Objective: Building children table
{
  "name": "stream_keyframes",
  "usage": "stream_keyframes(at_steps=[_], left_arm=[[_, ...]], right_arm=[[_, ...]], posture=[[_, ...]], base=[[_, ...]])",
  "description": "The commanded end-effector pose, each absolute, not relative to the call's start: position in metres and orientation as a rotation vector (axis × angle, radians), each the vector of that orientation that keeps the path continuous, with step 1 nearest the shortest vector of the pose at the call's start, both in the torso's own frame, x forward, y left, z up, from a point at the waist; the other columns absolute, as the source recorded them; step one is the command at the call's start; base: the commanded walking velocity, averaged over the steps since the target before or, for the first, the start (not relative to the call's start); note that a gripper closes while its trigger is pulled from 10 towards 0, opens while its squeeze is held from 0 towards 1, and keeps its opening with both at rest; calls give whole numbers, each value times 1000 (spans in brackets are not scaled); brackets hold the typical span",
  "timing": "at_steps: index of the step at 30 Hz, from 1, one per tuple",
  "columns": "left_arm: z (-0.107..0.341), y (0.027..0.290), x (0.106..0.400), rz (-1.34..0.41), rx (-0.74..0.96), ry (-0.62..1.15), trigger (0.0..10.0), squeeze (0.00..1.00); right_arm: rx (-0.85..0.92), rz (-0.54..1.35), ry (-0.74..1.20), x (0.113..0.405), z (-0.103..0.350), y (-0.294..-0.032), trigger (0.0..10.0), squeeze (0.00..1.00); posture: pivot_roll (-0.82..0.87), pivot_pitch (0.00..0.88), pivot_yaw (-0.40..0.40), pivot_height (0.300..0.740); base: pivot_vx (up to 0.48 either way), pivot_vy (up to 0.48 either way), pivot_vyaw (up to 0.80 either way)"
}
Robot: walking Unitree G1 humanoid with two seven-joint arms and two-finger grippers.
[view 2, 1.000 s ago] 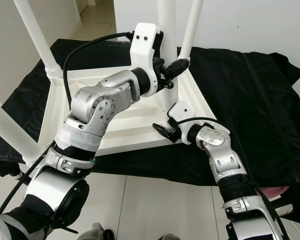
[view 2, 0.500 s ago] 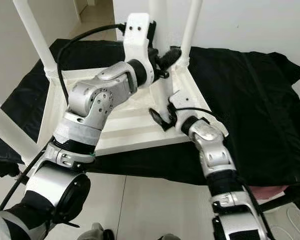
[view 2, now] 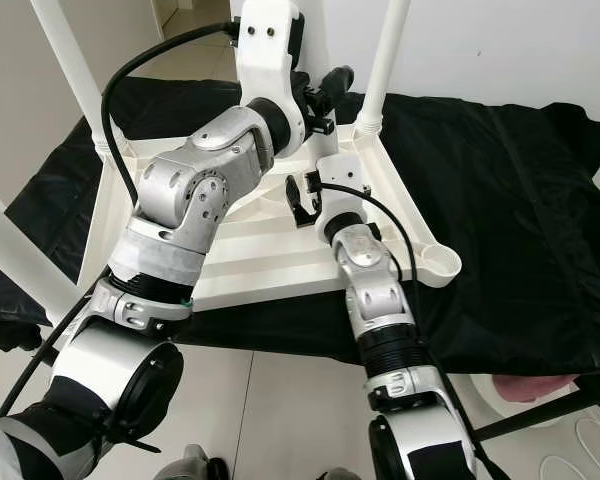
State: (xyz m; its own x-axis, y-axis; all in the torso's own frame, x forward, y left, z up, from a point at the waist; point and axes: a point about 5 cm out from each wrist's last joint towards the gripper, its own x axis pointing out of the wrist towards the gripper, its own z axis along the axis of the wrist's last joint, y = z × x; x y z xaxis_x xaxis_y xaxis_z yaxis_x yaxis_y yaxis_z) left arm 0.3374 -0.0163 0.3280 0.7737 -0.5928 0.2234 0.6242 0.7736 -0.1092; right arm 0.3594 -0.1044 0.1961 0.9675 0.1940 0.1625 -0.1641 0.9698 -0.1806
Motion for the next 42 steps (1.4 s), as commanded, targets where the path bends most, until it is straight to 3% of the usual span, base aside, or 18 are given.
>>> stream_keyframes(at_steps=[1,10,27,29,30,31,32,33,34,35,39,40,42], left_arm=[[324,-31,334,-700,-161,-151,10000,0],[319,-37,333,-694,-115,-149,10000,0],[325,-37,337,-671,-115,-172,10000,0],[326,-36,338,-663,-119,-174,10000,0],[326,-36,338,-663,-119,-174,10000,0],[327,-35,338,-660,-121,-175,10000,0],[327,-35,338,-660,-121,-175,10000,0],[327,-35,338,-659,-122,-176,10000,0],[327,-35,339,-659,-122,-176,10000,0],[328,-35,339,-658,-123,-177,10000,0],[328,-34,339,-658,-123,-177,10000,0],[329,-34,339,-659,-124,-179,10000,0],[329,-35,339,-660,-124,-181,10000,0]], right_arm=[[-207,81,-219,360,205,-96,10000,0],[-281,9,-260,356,210,-84,10000,0],[-258,-125,-226,353,204,-95,10000,0],[-249,-134,-225,352,203,-96,8510,0],[-249,-134,-225,352,203,-96,8510,0],[-245,-137,-229,352,203,-96,3765,0],[-245,-137,-229,352,203,-96,3765,0],[-232,-140,-227,352,203,-97,2980,0],[-228,-140,-225,352,203,-96,2980,0],[-224,-137,-223,352,203,-96,2314,0],[-223,-136,-222,352,203,-95,2314,0],[-227,-135,-223,351,203,-95,0,0],[-226,-138,-223,351,204,-96,0,0]], posture=[[-78,20,18,740],[-77,24,16,740],[-76,47,4,740],[-76,47,4,740],[-76,47,4,740],[-74,52,4,740],[-74,52,4,740],[-74,52,4,740],[-74,55,5,740],[-74,55,5,740],[-74,55,5,740],[-75,57,5,740],[-75,57,5,740]], base=[[0,0,0],[0,0,0],[0,0,0],[0,0,0],[0,0,0],[0,0,0],[0,0,0],[0,0,0],[0,0,0],[0,0,0],[0,0,0],[0,0,0],[0,0,0]])
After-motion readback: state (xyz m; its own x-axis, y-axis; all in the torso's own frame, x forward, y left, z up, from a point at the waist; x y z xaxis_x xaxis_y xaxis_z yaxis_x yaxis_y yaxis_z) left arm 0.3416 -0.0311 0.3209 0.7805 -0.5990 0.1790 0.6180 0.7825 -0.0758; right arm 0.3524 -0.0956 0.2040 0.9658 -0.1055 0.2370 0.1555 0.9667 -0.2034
